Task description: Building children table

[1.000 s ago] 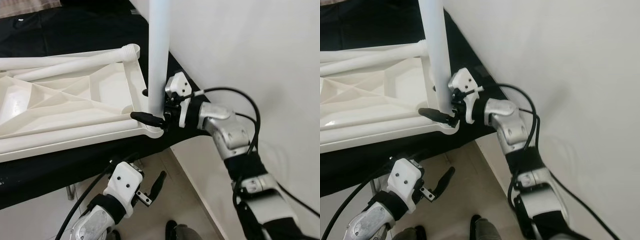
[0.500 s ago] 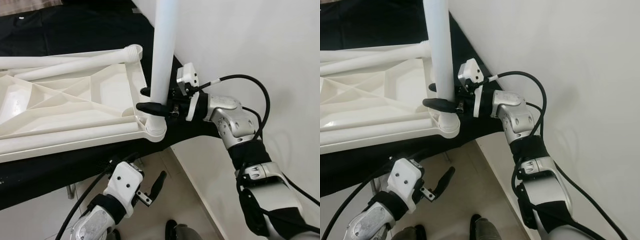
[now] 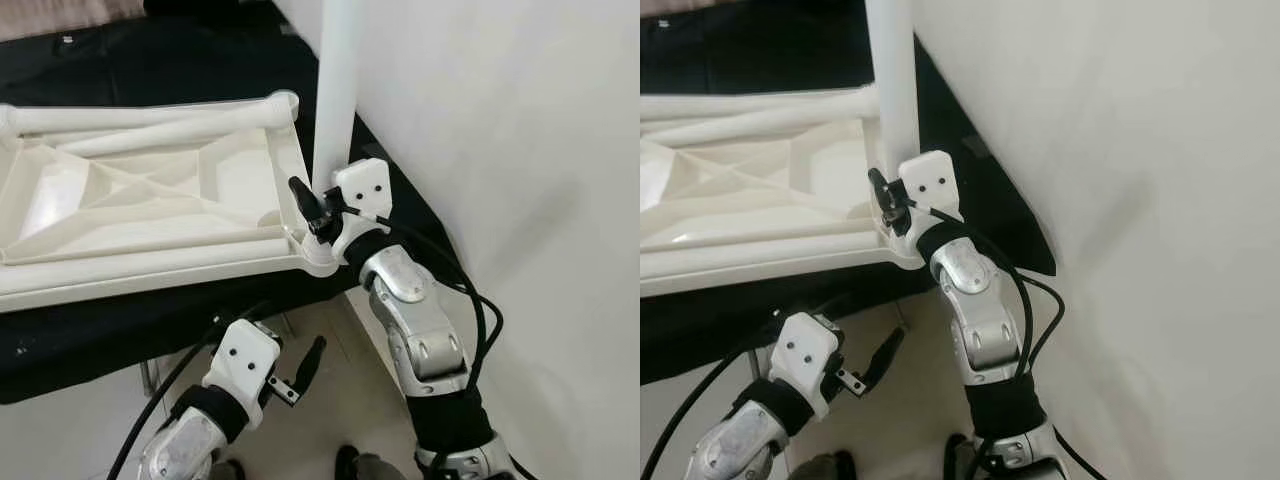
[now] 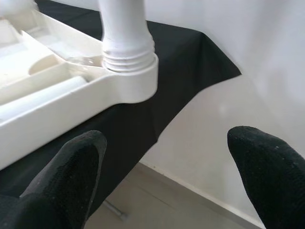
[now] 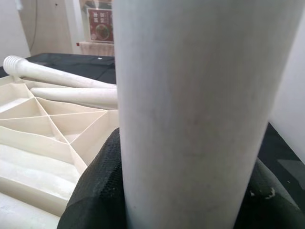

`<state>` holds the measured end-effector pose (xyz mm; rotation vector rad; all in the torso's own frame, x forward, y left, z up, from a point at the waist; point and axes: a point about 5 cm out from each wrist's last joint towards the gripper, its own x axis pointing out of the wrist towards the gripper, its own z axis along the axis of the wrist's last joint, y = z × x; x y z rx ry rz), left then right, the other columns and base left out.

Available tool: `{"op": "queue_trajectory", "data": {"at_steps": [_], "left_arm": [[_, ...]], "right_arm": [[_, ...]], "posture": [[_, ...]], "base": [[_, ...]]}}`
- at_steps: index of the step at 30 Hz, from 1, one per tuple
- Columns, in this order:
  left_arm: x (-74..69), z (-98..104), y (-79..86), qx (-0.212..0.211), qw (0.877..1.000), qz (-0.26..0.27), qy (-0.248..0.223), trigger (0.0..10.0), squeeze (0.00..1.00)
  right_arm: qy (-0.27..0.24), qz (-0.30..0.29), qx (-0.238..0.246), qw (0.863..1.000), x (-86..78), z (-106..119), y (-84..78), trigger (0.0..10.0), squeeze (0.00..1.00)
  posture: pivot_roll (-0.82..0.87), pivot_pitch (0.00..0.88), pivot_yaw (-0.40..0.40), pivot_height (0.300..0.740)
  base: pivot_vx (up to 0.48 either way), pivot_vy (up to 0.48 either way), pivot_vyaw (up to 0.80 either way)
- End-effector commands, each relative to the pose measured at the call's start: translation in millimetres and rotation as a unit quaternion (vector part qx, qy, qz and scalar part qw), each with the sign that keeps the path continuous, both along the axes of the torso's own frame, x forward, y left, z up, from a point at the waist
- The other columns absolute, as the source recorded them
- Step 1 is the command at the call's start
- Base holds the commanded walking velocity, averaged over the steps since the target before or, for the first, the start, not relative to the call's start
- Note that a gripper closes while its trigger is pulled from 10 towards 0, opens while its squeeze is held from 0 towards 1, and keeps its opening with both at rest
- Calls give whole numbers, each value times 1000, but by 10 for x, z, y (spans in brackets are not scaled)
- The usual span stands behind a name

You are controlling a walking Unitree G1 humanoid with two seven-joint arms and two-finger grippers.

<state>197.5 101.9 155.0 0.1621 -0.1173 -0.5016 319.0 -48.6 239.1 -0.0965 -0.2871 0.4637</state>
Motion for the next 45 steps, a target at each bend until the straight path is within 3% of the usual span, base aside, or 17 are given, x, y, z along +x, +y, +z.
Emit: {"op": "queue_trajectory", "data": {"at_steps": [1, 3, 4, 6, 7, 8, 9, 13, 17, 18, 20, 21, 26, 36, 37, 39, 45], "left_arm": [[-3, -38, -25, -3, 1000, -5, 8, 10000, 0], [4, -41, -25, -3, 1000, -4, 8, 10000, 0], [6, -42, -25, -3, 1000, -3, 8, 10000, 0], [9, -44, -24, -2, 1000, -2, 7, 10000, 0], [8, -45, -25, -3, 1000, -2, 7, 10000, 0], [8, -45, -25, -3, 1000, -2, 7, 10000, 0], [7, -45, -26, -3, 1000, -2, 7, 10000, 0], [0, -49, -32, -3, 1000, -3, 7, 10000, 0], [-20, -51, -49, -5, 1000, -4, 8, 10000, 0], [-31, -49, -55, -5, 1000, -5, 8, 10000, 0], [-40, -46, -58, -5, 1000, -5, 8, 10000, 0], [-54, -40, -59, -6, 1000, -5, 8, 10000, 0], [-118, -15, -62, -7, 1000, -5, 10, 10000, 0], [-184, 7, -48, -8, 1000, -5, 14, 10000, 0], [-191, 9, -46, -8, 1000, -5, 15, 10000, 0], [-199, 9, -42, -8, 1000, -6, 18, 10000, 0], [-200, 9, -38, -7, 1000, -6, 20, 10000, 0]], "right_arm": [[21, 20, -12, 1000, 47, -83, 118, 0, 0], [18, 41, 0, 999, 74, -40, 173, 0, 0], [16, 48, 6, 999, 86, -15, 189, 10000, 0], [14, 82, 24, 996, 44, 36, 274, 10000, 0], [10, 94, 24, 995, 24, 56, 293, 10000, 357], [10, 94, 24, 995, 24, 56, 293, 10000, 357], [11, 114, 28, 993, 9, 71, 312, 10000, 1000], [17, 165, 38, 985, -20, 121, 321, 10000, 1000], [-6, 280, 1, 960, 24, 236, 209, 10000, 976], [-9, 313, -20, 949, 45, 260, 154, 10000, 584], [-10, 332, -33, 943, 56, 275, 118, 10000, 584], [-9, 359, -56, 932, 86, 288, 70, 10000, 0], [-7, 416, -119, 902, 231, 385, -116, 10000, 0], [-2, 457, -149, 877, 300, 505, -249, 10000, 0], [5, 474, -154, 867, 309, 508, -285, 0, 0], [16, 495, -165, 853, 328, 498, -345, 0, 0], [26, 496, -170, 851, 362, 454, -413, 0, 0]], "posture": [[43, 244, -71, 740], [44, 241, -73, 740], [46, 237, -74, 740], [47, 235, -75, 740], [49, 232, -76, 740], [49, 232, -76, 740], [49, 232, -76, 740], [52, 227, -75, 740], [60, 228, -81, 740], [65, 231, -83, 740], [66, 232, -83, 740], [72, 243, -84, 740], [94, 269, -85, 740], [104, 297, -76, 740], [105, 300, -73, 740], [106, 303, -72, 740], [104, 303, -71, 740]], "base": [[0, 0, 0], [0, 0, 0], [0, 0, 0], [0, 0, 0], [0, 0, 0], [0, 0, 0], [0, 0, 0], [0, 0, 0], [0, 0, 0], [0, 0, 0], [0, 0, 0], [0, 0, 0], [0, 0, 0], [0, 0, 0], [0, 0, 0], [0, 0, 0], [0, 0, 0]]}}
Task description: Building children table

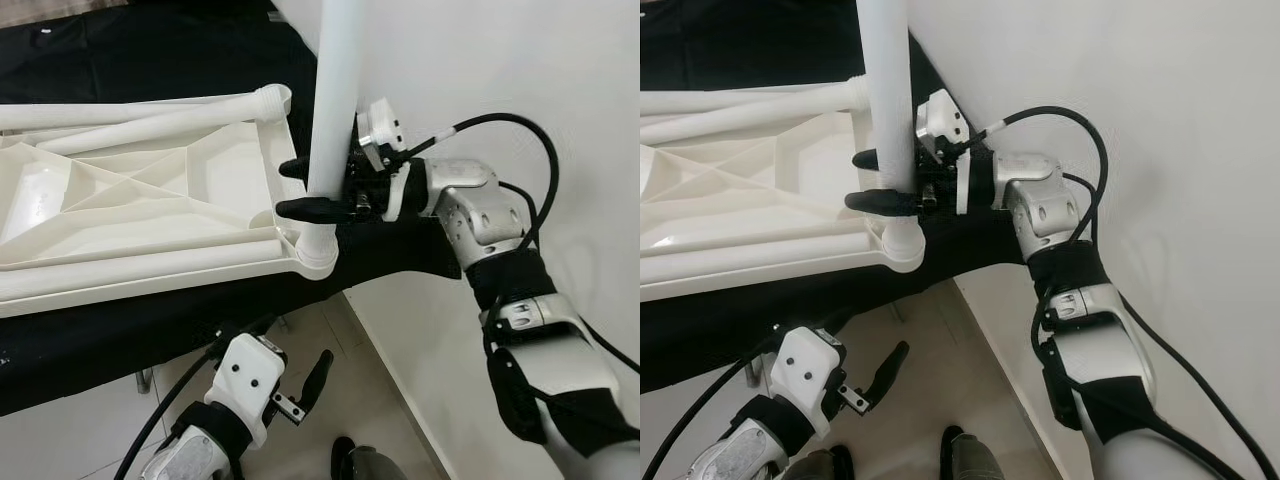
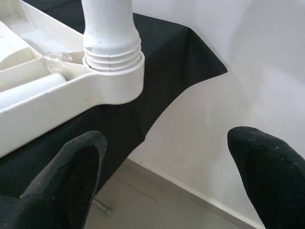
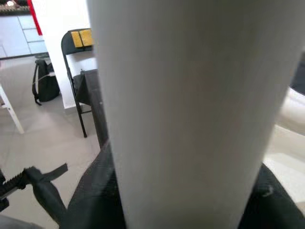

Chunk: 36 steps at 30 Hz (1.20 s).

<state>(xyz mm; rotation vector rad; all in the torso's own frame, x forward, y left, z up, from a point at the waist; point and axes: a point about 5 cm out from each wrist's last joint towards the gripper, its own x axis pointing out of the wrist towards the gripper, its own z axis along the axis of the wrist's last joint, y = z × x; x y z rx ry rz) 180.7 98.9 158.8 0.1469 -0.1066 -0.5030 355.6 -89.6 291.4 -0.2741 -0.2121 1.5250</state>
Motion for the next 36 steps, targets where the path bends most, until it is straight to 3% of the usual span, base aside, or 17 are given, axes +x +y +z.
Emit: {"op": "queue_trajectory", "data": {"at_steps": [1, 8, 9, 11, 12, 13, 14, 15, 16, 17, 18, 19, 23, 24, 26, 28, 36], "left_arm": [[-32, -29, -7, -1, 1000, -5, 13, 10000, 0], [-23, -34, -7, -1, 1000, -5, 13, 10000, 0], [-21, -42, -6, -1, 1000, -4, 13, 10000, 0], [-21, -42, -6, -1, 1000, -4, 13, 10000, 0], [-16, -49, 3, -1, 1000, -3, 14, 10000, 0], [-16, -49, 3, -1, 1000, -3, 14, 10000, 0], [8, -57, 18, 1, 1000, -2, 14, 10000, 0], [8, -57, 18, 1, 1000, -2, 14, 10000, 0], [32, -63, 23, 3, 1000, -3, 13, 10000, 0], [56, -66, 24, 5, 1000, -4, 13, 10000, 0], [77, -72, 27, 5, 1000, -6, 12, 10000, 0], [93, -77, 28, 5, 1000, -6, 12, 10000, 0], [126, -81, 22, 4, 1000, -4, 9, 10000, 0], [132, -78, 21, 4, 1000, -2, 8, 10000, 0], [137, -75, 21, 3, 1000, 0, 6, 10000, 0], [138, -69, 19, 2, 1000, 2, 5, 10000, 0], [120, -54, 11, -2, 1000, 1, 5, 10000, 0]], "right_arm": [[9, 11, -15, 1000, -3, -69, -4, 0, 0], [11, -91, 8, 996, 67, -218, -106, 0, 0], [19, -187, 29, 982, 105, -341, -90, 0, 0], [19, -187, 29, 982, 105, -341, -90, 0, 0], [38, -380, 35, 923, 67, -654, -31, 0, 0], [38, -380, 35, 923, 67, -654, -31, 0, 0], [65, -470, 43, 879, -177, -924, 167, 0, 0], [65, -470, 43, 879, -177, -924, 167, 0, 0], [87, -510, 59, 854, -359, -1020, 331, 0, 0], [98, -515, 78, 848, -436, -1007, 458, 0, 0], [95, -476, 95, 869, -417, -924, 618, 0, 0], [88, -461, 105, 877, -355, -851, 683, 0, 0], [68, -440, 121, 887, -205, -678, 766, 0, 0], [65, -425, 129, 894, -175, -613, 800, 10000, 0], [68, -410, 144, 898, -154, -540, 818, 10000, 0], [74, -374, 165, 910, -151, -435, 834, 10000, 1000], [58, -222, 144, 963, -195, -221, 614, 10000, 1000]], "posture": [[104, 303, -71, 740], [90, 299, -73, 740], [83, 289, -87, 740], [83, 289, -87, 740], [84, 278, -82, 740], [84, 278, -82, 740], [69, 280, -62, 740], [69, 280, -62, 740], [59, 266, -57, 740], [61, 260, -57, 740], [59, 250, -60, 740], [58, 244, -61, 740], [63, 234, -69, 740], [63, 234, -73, 740], [64, 235, -73, 740], [65, 236, -75, 740], [69, 253, -78, 740]], "base": [[0, 0, 0], [0, 0, 0], [0, 0, 0], [0, 0, 0], [0, 0, 0], [0, 0, 0], [0, 0, 0], [0, 0, 0], [0, 0, 0], [0, 0, 0], [0, 0, 0], [0, 0, 0], [0, 0, 0], [0, 0, 0], [0, 0, 0], [0, 0, 0], [0, 0, 0]]}}
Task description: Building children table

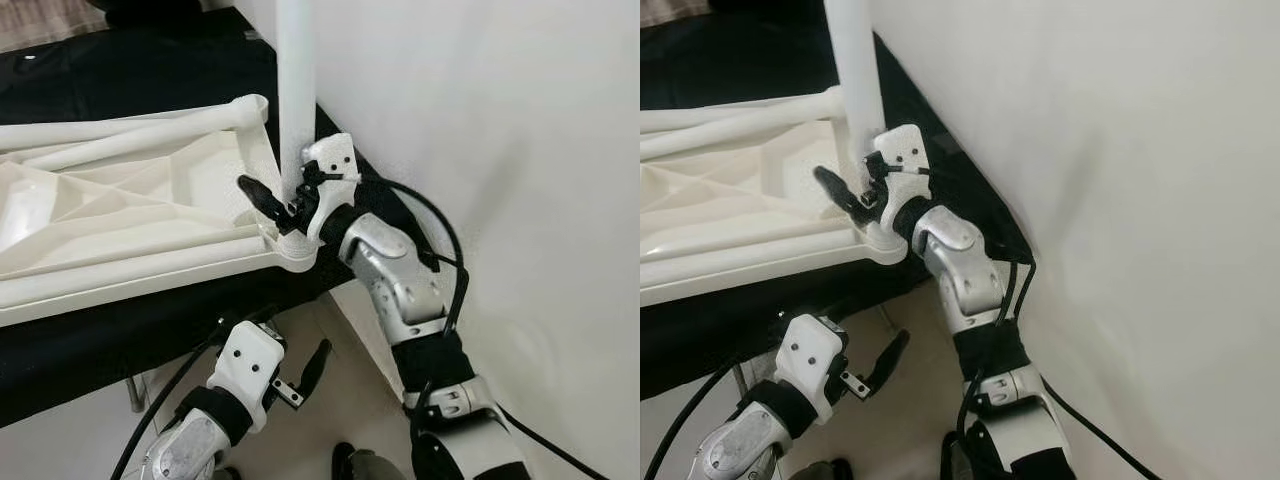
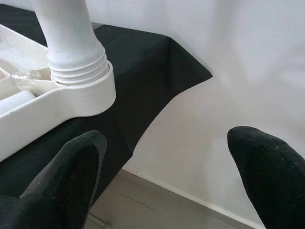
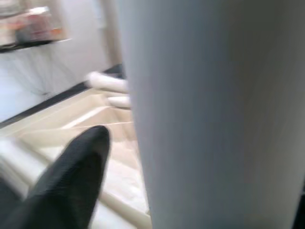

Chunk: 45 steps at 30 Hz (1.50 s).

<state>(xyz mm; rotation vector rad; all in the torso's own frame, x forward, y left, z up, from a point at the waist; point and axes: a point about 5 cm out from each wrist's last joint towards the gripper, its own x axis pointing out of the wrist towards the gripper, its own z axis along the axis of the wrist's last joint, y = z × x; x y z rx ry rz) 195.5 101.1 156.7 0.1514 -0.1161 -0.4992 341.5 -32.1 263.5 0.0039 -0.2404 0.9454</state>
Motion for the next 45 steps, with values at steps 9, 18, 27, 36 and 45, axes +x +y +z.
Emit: {"op": "queue_trajectory", "data": {"at_steps": [9, 18, 27, 36, 45], "left_arm": [[-81, -12, -17, -7, 1000, -1, 12, 10000, 0], [-105, -7, -22, -11, 1000, 2, 13, 10000, 0], [-101, -26, -22, -9, 1000, 1, 15, 10000, 0], [-65, -32, 6, -7, 1000, 3, 14, 10000, 0], [-8, -67, 15, -3, 1000, 0, 16, 10000, 0]], "right_arm": [[-47, 191, -107, 975, 58, 124, -286, 10000, 0], [-34, 252, -99, 962, 86, 238, -421, 0, 0], [-35, 255, -85, 962, 99, 203, -527, 0, 0], [50, -208, -71, 974, 7, -490, -466, 0, 0], [46, -233, -54, 970, -240, -529, -71, 0, 0]], "posture": [[82, 287, -80, 740], [73, 299, -88, 740], [67, 288, -82, 740], [57, 280, -65, 740], [52, 250, -61, 740]], "base": [[0, 0, 0], [0, 0, 0], [0, 0, 0], [0, 0, 0], [0, 0, 0]]}}
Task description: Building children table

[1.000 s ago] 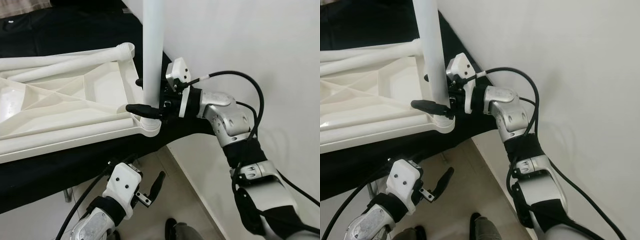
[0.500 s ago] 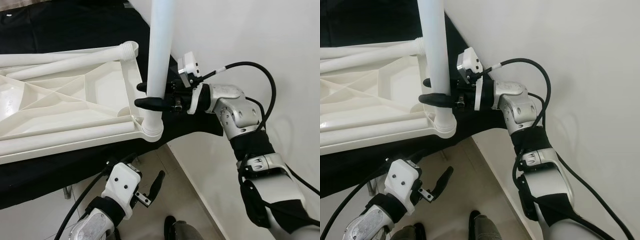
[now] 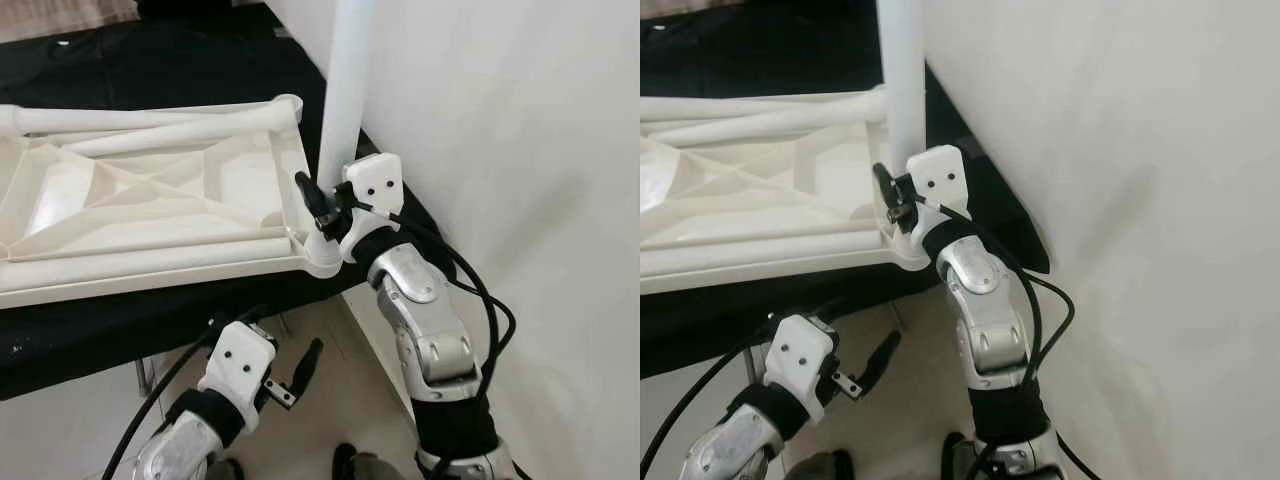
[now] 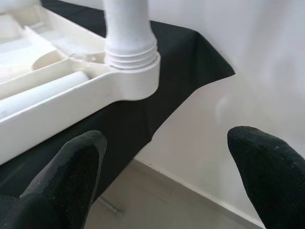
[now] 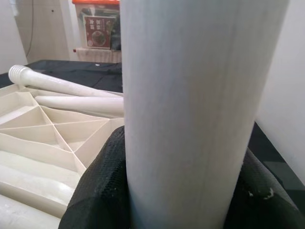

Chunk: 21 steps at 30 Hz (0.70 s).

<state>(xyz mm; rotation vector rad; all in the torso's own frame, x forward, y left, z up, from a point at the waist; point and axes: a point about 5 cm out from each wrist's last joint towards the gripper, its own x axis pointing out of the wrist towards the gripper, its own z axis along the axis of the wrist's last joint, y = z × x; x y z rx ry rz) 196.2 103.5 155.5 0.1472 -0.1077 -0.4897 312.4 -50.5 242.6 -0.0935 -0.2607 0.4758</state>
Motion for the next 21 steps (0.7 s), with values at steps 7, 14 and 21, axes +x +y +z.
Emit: {"op": "queue_trajectory", "data": {"at_steps": [7, 14, 21], "left_arm": [[-7, -40, -9, -3, 1000, 1, 8, 10000, 0], [-24, -26, -29, -6, 1000, -1, 6, 10000, 0], [-58, -10, -36, -8, 1000, 0, 6, 10000, 0]], "right_arm": [[45, 103, 38, 993, 46, -86, 297, 10000, 867], [20, 267, 19, 963, 60, 118, 229, 10000, 1000], [19, 403, -65, 913, 248, 244, -88, 10000, 0]], "posture": [[57, 251, -71, 740], [68, 257, -77, 740], [87, 269, -81, 740]], "base": [[0, 0, 0], [0, 0, 0], [0, 0, 0]]}}
